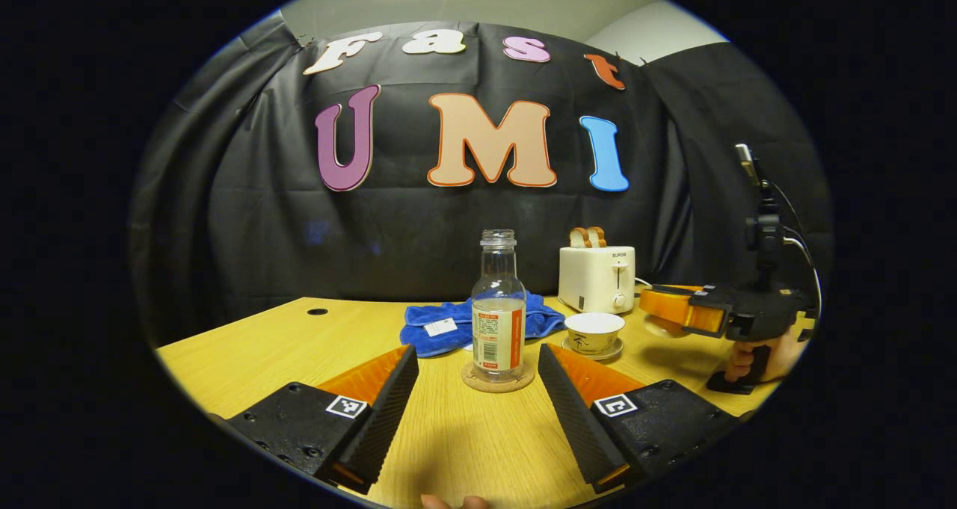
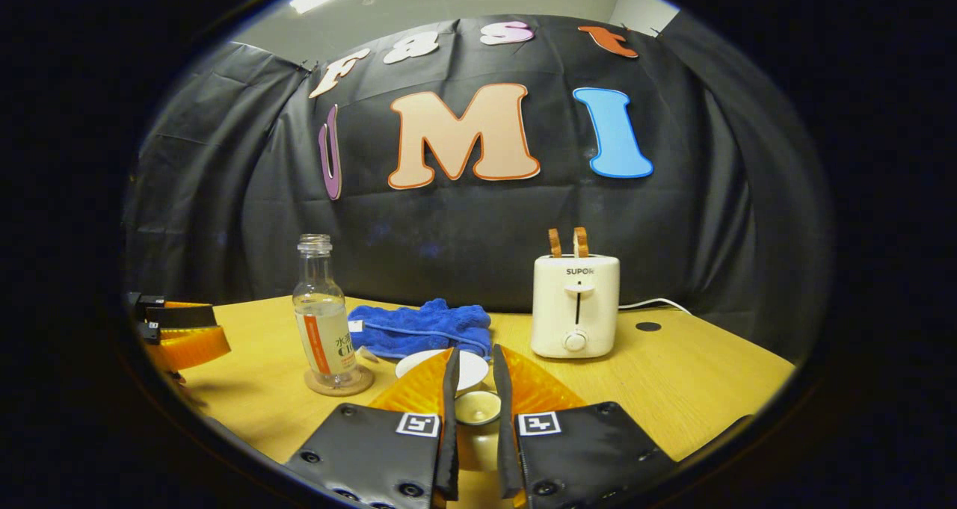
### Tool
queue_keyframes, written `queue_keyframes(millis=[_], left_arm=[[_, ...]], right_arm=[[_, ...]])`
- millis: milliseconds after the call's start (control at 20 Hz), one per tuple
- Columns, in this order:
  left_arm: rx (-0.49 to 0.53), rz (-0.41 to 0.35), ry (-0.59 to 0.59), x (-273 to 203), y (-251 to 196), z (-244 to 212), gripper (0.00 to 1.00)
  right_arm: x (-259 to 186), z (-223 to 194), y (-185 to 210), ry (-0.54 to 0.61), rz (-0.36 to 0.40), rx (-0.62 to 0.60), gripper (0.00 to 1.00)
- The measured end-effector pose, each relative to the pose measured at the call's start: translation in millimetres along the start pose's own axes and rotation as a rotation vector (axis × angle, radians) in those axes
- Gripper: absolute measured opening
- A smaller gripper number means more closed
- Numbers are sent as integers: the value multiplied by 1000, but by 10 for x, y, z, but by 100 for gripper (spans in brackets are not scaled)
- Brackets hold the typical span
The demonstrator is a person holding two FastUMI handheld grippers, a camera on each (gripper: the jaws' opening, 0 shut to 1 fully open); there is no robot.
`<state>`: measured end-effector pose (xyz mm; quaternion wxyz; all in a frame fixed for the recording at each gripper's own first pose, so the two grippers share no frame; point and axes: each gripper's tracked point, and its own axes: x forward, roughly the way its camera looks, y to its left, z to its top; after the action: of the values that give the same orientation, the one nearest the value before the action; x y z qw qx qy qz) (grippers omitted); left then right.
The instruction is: Open the teacup lid with one hand, grasp the water bottle and pour water into the teacup with the other hand; after pouring, place the water bottle on the coaster and then close the teacup lid.
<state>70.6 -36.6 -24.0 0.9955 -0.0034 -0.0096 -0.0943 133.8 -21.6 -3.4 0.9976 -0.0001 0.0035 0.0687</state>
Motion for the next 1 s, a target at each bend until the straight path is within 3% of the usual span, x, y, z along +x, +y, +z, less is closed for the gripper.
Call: queue_keyframes(millis=[650,1000], left_arm=[[0,-3,3,-6,-5,0,94],[0,-4,3,2,-1,-9,94]], right_arm=[[726,-31,302,11,44,-5,24],[849,-111,480,66,78,-124,24]])
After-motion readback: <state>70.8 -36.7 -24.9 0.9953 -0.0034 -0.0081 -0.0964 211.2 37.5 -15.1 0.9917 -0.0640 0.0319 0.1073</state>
